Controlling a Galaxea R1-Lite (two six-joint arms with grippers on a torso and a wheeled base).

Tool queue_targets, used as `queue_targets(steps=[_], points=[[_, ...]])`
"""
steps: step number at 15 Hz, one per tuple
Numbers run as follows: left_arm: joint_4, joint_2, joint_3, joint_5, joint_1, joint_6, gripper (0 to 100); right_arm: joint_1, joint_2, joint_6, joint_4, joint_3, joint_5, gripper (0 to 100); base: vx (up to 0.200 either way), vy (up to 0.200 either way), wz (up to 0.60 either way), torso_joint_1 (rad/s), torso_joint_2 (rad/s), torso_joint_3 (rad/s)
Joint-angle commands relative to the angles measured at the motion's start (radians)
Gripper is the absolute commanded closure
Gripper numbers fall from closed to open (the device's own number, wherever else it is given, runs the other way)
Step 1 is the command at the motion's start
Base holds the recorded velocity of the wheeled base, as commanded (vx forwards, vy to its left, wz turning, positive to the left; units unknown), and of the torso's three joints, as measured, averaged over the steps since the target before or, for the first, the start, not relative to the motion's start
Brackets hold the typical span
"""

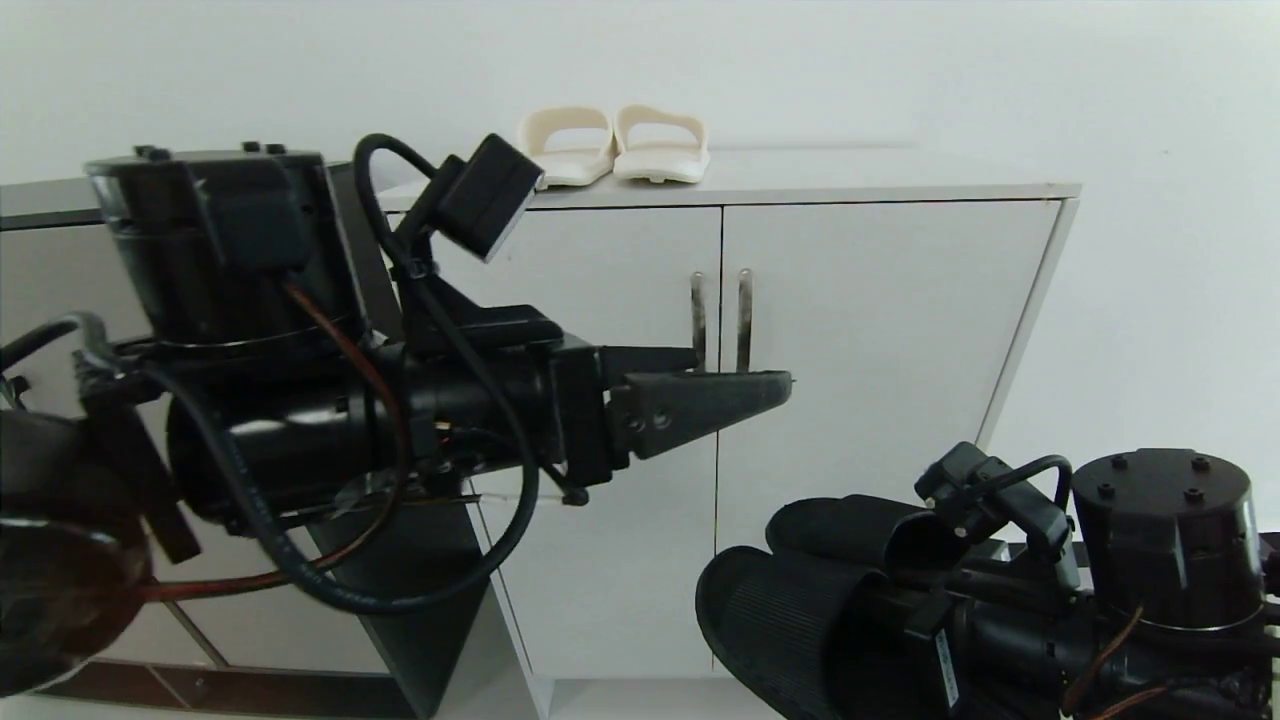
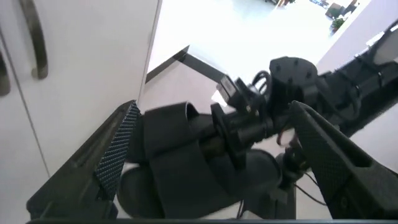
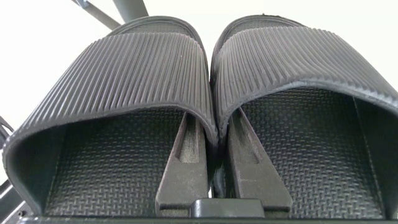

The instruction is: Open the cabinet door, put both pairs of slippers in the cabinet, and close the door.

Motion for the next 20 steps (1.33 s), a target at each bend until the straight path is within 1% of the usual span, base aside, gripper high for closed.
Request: queue_targets(steps=[1, 3, 4, 5, 6, 8, 11, 12, 15, 19, 20], points=[[0.006, 0.137, -0.124, 0.002, -0.023, -0.001, 0, 0.001, 0.002, 0.000, -0.001, 0.000, 0.001, 100, 0.000, 0.000, 0.00, 0.000, 0.00, 0.000], [0.004, 0.205, -0.208, 0.010, -0.023, -0.001, 0, 0.001, 0.002, 0.000, -0.004, 0.000, 0.001, 100, 0.000, 0.000, 0.00, 0.000, 0.00, 0.000], [0.006, 0.231, -0.240, 0.025, -0.017, -0.006, 0, 0.001, 0.004, 0.001, -0.004, 0.000, 0.002, 100, 0.000, 0.000, 0.00, 0.000, 0.00, 0.000], [0.009, 0.249, -0.263, 0.037, -0.013, -0.014, 0, 0.001, 0.004, 0.001, -0.004, 0.000, 0.010, 100, 0.000, 0.000, 0.00, 0.000, 0.00, 0.000], [0.015, 0.260, -0.280, 0.047, -0.011, -0.032, 0, 0.001, 0.004, 0.000, -0.004, 0.000, 0.013, 100, 0.000, 0.000, 0.00, 0.000, 0.00, 0.000], [0.055, 0.278, -0.319, 0.048, -0.005, -0.032, 0, 0.001, 0.004, 0.000, -0.004, -0.001, 0.013, 100, 0.000, 0.000, 0.00, 0.000, 0.00, 0.000], [0.076, 0.314, -0.366, 0.050, 0.049, -0.024, 0, 0.001, 0.004, 0.000, -0.004, -0.001, 0.013, 100, 0.000, 0.000, 0.00, 0.000, 0.00, 0.000], [0.078, 0.324, -0.374, 0.050, 0.058, -0.024, 0, 0.001, 0.004, 0.000, -0.003, -0.001, 0.013, 100, 0.000, 0.000, 0.00, 0.000, 0.00, 0.000], [0.084, 0.370, -0.423, 0.050, 0.063, -0.023, 0, 0.001, 0.011, 0.000, -0.003, 0.000, 0.013, 100, 0.000, 0.000, 0.00, 0.000, 0.00, 0.000], [0.082, 0.447, -0.481, 0.109, 0.081, -0.011, 0, 0.001, 0.013, 0.000, -0.004, 0.002, 0.013, 100, 0.000, 0.000, 0.00, 0.000, 0.00, 0.000], [0.082, 0.453, -0.487, 0.116, 0.082, -0.011, 0, 0.001, 0.013, 0.000, -0.004, 0.002, 0.013, 100, 0.000, 0.000, 0.00, 0.000, 0.00, 0.000]])
